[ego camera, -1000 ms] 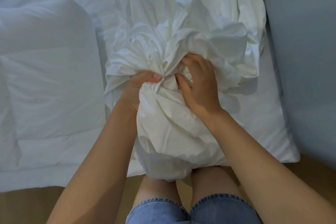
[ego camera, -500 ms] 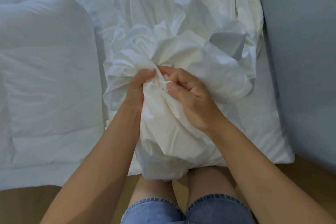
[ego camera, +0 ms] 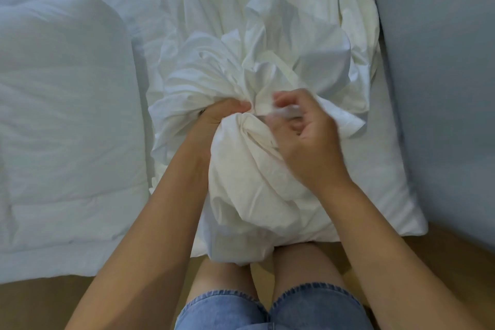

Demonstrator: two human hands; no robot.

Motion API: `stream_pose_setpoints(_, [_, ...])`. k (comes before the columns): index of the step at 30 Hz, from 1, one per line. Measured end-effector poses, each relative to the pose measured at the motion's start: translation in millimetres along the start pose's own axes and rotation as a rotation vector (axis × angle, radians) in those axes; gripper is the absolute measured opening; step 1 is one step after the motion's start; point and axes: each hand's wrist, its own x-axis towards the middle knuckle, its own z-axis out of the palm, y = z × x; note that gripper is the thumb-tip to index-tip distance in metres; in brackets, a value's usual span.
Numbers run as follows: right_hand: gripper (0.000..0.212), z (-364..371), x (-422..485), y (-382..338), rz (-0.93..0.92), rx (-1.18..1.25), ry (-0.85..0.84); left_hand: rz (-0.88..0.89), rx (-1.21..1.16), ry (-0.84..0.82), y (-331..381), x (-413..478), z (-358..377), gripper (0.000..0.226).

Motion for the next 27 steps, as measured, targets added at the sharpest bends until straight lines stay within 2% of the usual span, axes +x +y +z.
stream_pose_setpoints(1, [0.023,-2.4,2.3,2.3,0.021,-0.016,0.087,0.041,0.048,0.024,-0.2,-0.5,0.1,0.045])
stream_pose_setpoints(3, [0.042,-5.7,7.8,7.7,0.147,-0.106,0.083,0.038,0.121,0.077,-1.8,-0.1,0.1,0.036])
stream_pose_setpoints(4, [0.039,-6.0,9.4,10.4,0.202,-0.137,0.04,-0.005,0.13,0.092,-2.8,0.1,1.8,0.024])
stream_pose_setpoints(5, [0.025,-4.8,10.4,14.1,0.204,-0.142,0.02,-0.042,0.139,0.114,-4.1,0.1,3.4,0.017])
stream_pose_setpoints(6, [0.009,-3.0,10.2,14.3,0.187,-0.133,0.032,-0.048,0.149,0.125,-6.6,1.8,4.5,0.022])
stream_pose_setpoints(8, [0.014,3.0,10.1,14.8,0.145,-0.11,0.094,-0.05,0.161,0.125,-14.3,4.2,2.2,0.041])
stream_pose_setpoints(11, [0.015,12.7,6.7,14.8,0.143,-0.072,0.132,-0.081,0.134,0.104,-18.2,2.0,10.1,0.018])
stream_pose_setpoints(13, [0.013,15.7,4.1,16.8,0.184,-0.076,0.131,-0.065,0.108,0.08,-18.5,3.7,9.5,0.019])
stream_pose_setpoints(16, [0.023,15.5,2.9,18.6,0.254,-0.154,0.066,-0.104,0.014,-0.047,-19.2,1.8,4.8,0.02])
stream_pose_setpoints(18, [0.02,18.4,1.8,17.3,0.189,-0.215,0.093,-0.126,-0.024,-0.081,-19.4,-0.4,-0.9,0.011])
stream_pose_setpoints(19, [0.017,21.0,-0.9,16.0,0.108,-0.274,0.122,-0.144,-0.062,-0.112,-19.2,-2.0,-2.8,0.013])
stream_pose_setpoints(20, [0.016,23.9,-4.8,15.5,0.014,-0.332,0.136,-0.164,-0.08,-0.151,-19.0,-2.6,-5.5,0.025])
stream_pose_setpoints(22, [0.017,28.9,-12.7,18.1,-0.111,-0.36,0.102,-0.185,-0.061,-0.218,-17.9,-4.8,-7.4,0.039])
stream_pose_setpoints(24, [0.015,29.3,-16.4,20.7,-0.066,-0.26,0.005,-0.171,-0.014,-0.192,-16.9,-2.2,-9.7,0.041])
stream_pose_setpoints(27, [0.028,24.5,-15.2,25.4,0.081,-0.209,-0.215,-0.132,0.042,-0.103,-12.8,1.3,-7.6,0.009])
